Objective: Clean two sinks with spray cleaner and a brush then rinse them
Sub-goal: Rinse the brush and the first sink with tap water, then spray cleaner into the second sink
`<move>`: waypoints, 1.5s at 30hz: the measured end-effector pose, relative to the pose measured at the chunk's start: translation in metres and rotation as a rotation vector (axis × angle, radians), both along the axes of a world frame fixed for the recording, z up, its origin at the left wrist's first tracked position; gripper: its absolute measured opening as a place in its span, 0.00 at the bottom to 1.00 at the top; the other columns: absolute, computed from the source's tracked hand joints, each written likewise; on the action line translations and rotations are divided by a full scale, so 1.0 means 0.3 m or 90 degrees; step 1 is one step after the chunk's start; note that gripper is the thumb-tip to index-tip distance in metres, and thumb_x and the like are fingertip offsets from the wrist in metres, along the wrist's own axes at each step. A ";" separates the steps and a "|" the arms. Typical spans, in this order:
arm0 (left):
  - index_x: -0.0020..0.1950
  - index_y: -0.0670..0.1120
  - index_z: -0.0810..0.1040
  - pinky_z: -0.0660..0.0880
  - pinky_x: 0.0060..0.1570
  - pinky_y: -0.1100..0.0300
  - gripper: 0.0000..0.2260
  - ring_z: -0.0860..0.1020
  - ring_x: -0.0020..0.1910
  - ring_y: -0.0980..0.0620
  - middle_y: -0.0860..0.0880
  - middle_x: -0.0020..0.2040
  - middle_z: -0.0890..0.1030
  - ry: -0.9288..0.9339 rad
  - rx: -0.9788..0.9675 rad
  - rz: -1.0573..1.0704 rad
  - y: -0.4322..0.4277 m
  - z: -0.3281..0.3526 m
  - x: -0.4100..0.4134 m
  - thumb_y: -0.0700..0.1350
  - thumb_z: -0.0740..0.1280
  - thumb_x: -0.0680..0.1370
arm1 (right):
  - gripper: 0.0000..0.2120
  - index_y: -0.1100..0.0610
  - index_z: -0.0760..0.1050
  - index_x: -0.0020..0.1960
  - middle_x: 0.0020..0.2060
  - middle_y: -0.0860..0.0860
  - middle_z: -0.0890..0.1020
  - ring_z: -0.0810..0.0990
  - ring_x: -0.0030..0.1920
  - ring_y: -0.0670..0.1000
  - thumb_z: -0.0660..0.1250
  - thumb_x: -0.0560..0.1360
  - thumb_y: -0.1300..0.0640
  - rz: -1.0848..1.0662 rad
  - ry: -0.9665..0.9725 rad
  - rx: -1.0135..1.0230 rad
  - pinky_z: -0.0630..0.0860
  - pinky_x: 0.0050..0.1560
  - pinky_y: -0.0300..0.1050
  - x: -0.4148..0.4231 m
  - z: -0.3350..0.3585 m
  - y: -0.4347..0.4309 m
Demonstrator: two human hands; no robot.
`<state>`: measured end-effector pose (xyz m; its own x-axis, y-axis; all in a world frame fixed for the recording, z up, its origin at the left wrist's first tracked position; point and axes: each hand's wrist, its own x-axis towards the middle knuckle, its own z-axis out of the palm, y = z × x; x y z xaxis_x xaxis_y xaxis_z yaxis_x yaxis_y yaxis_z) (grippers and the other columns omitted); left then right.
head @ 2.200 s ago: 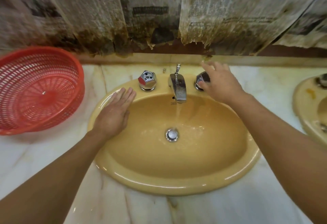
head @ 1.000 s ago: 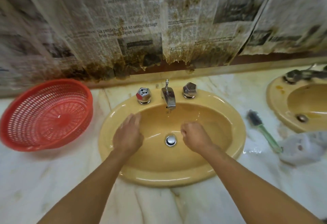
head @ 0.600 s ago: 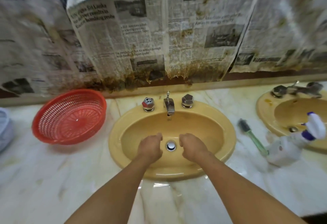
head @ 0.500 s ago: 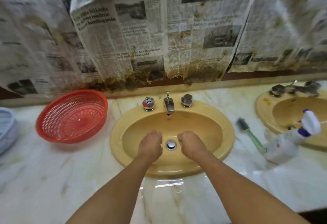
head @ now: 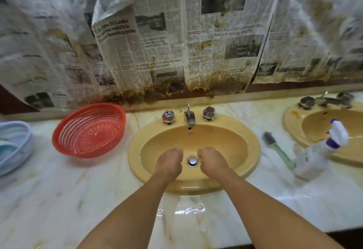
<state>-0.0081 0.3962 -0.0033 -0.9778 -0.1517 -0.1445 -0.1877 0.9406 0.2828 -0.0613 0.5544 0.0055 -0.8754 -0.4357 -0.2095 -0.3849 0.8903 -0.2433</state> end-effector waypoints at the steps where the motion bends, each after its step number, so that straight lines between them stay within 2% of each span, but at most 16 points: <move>1: 0.43 0.49 0.70 0.66 0.38 0.55 0.09 0.77 0.47 0.43 0.46 0.46 0.78 -0.002 -0.001 -0.007 -0.002 -0.001 -0.002 0.34 0.61 0.74 | 0.10 0.52 0.71 0.43 0.43 0.52 0.75 0.76 0.43 0.56 0.62 0.73 0.67 0.005 0.004 -0.014 0.68 0.38 0.45 0.003 0.001 -0.002; 4: 0.53 0.52 0.78 0.72 0.51 0.54 0.14 0.76 0.63 0.42 0.46 0.60 0.80 -0.035 0.009 -0.018 -0.008 -0.019 -0.008 0.35 0.64 0.74 | 0.14 0.50 0.75 0.48 0.50 0.54 0.77 0.77 0.55 0.59 0.61 0.73 0.68 0.014 -0.028 -0.024 0.70 0.45 0.45 0.010 -0.009 -0.014; 6: 0.78 0.55 0.65 0.62 0.74 0.48 0.33 0.55 0.81 0.43 0.46 0.82 0.55 -0.145 -0.044 -0.072 -0.010 -0.043 -0.004 0.42 0.71 0.75 | 0.32 0.44 0.66 0.73 0.76 0.54 0.62 0.58 0.76 0.65 0.60 0.74 0.68 0.028 -0.155 0.041 0.66 0.67 0.58 0.030 -0.018 -0.009; 8: 0.83 0.54 0.50 0.52 0.78 0.44 0.43 0.45 0.82 0.43 0.46 0.83 0.39 -0.175 -0.093 -0.088 0.001 -0.055 0.009 0.47 0.72 0.75 | 0.41 0.41 0.48 0.81 0.81 0.51 0.47 0.47 0.80 0.63 0.60 0.76 0.67 0.016 -0.202 0.075 0.57 0.73 0.67 0.059 -0.024 0.010; 11: 0.80 0.51 0.59 0.63 0.73 0.49 0.34 0.61 0.77 0.45 0.47 0.81 0.59 -0.084 -0.084 -0.053 0.023 -0.044 0.016 0.45 0.69 0.76 | 0.24 0.49 0.69 0.70 0.66 0.54 0.75 0.76 0.64 0.57 0.63 0.75 0.63 -0.036 -0.082 0.020 0.75 0.59 0.51 0.073 -0.021 0.039; 13: 0.68 0.51 0.71 0.71 0.60 0.53 0.21 0.73 0.65 0.46 0.50 0.67 0.75 -0.007 -0.027 -0.009 0.026 -0.039 0.012 0.41 0.67 0.75 | 0.11 0.54 0.73 0.53 0.52 0.53 0.78 0.78 0.49 0.56 0.63 0.74 0.65 -0.064 -0.014 -0.022 0.74 0.45 0.47 0.077 -0.009 0.056; 16: 0.48 0.51 0.71 0.67 0.42 0.55 0.06 0.78 0.51 0.44 0.50 0.48 0.78 0.021 0.004 0.001 0.045 -0.024 0.013 0.39 0.63 0.76 | 0.11 0.53 0.71 0.41 0.42 0.52 0.76 0.75 0.43 0.55 0.62 0.71 0.69 -0.093 0.007 -0.073 0.68 0.38 0.45 0.070 -0.022 0.087; 18: 0.46 0.50 0.71 0.67 0.42 0.54 0.06 0.78 0.54 0.42 0.47 0.50 0.79 0.003 -0.022 -0.035 0.079 -0.024 -0.005 0.39 0.61 0.77 | 0.14 0.51 0.76 0.48 0.50 0.54 0.79 0.78 0.53 0.59 0.62 0.71 0.68 -0.113 -0.030 -0.093 0.72 0.46 0.45 0.061 -0.037 0.123; 19: 0.51 0.51 0.74 0.70 0.49 0.53 0.09 0.77 0.61 0.42 0.47 0.58 0.78 -0.005 -0.030 -0.054 0.098 -0.029 -0.016 0.38 0.62 0.76 | 0.22 0.48 0.75 0.62 0.64 0.56 0.75 0.72 0.66 0.61 0.64 0.71 0.65 -0.108 -0.069 -0.066 0.72 0.58 0.48 0.056 -0.048 0.148; 21: 0.74 0.53 0.67 0.61 0.72 0.46 0.27 0.60 0.79 0.42 0.48 0.80 0.60 -0.063 -0.044 -0.117 0.147 -0.047 -0.048 0.41 0.67 0.75 | 0.43 0.43 0.51 0.80 0.81 0.51 0.50 0.47 0.80 0.61 0.68 0.73 0.58 -0.096 -0.134 -0.028 0.56 0.75 0.61 0.065 -0.043 0.209; 23: 0.82 0.51 0.54 0.53 0.77 0.43 0.38 0.52 0.81 0.43 0.49 0.83 0.50 -0.089 -0.017 -0.159 0.210 -0.058 -0.077 0.43 0.69 0.76 | 0.44 0.45 0.46 0.81 0.81 0.50 0.45 0.41 0.80 0.57 0.68 0.74 0.57 -0.112 -0.087 -0.096 0.47 0.78 0.63 0.069 -0.017 0.288; 27: 0.76 0.54 0.66 0.72 0.64 0.50 0.29 0.74 0.67 0.46 0.51 0.71 0.75 -0.021 0.092 -0.121 0.375 -0.069 -0.157 0.47 0.67 0.74 | 0.32 0.51 0.62 0.78 0.81 0.53 0.54 0.46 0.81 0.58 0.66 0.76 0.58 -0.140 0.151 -0.148 0.47 0.78 0.64 0.040 0.064 0.491; 31: 0.62 0.52 0.77 0.74 0.51 0.56 0.15 0.79 0.56 0.49 0.54 0.57 0.82 -0.004 0.180 -0.127 0.607 -0.047 -0.247 0.46 0.67 0.76 | 0.28 0.56 0.73 0.70 0.77 0.58 0.64 0.56 0.78 0.64 0.70 0.70 0.64 -0.200 0.398 -0.187 0.55 0.75 0.68 -0.017 0.169 0.724; 34: 0.57 0.51 0.79 0.71 0.46 0.59 0.10 0.79 0.52 0.50 0.54 0.51 0.83 -0.006 0.226 -0.092 0.790 -0.033 -0.325 0.46 0.66 0.76 | 0.31 0.57 0.70 0.72 0.78 0.59 0.61 0.54 0.79 0.64 0.70 0.70 0.63 -0.266 0.482 -0.223 0.55 0.76 0.67 -0.070 0.223 0.903; 41: 0.60 0.47 0.78 0.75 0.54 0.55 0.16 0.79 0.57 0.46 0.48 0.57 0.82 -0.056 0.326 0.106 1.103 -0.111 -0.482 0.55 0.69 0.77 | 0.49 0.49 0.45 0.82 0.79 0.48 0.61 0.64 0.75 0.49 0.74 0.73 0.56 -0.387 0.212 -0.541 0.70 0.64 0.43 -0.139 0.157 1.135; 45: 0.63 0.43 0.72 0.76 0.56 0.51 0.27 0.79 0.57 0.42 0.45 0.56 0.79 -0.039 0.340 0.193 1.204 -0.146 -0.516 0.62 0.72 0.75 | 0.46 0.46 0.50 0.81 0.74 0.45 0.70 0.71 0.70 0.48 0.75 0.72 0.48 -0.378 0.052 -0.546 0.68 0.58 0.39 -0.184 0.096 1.196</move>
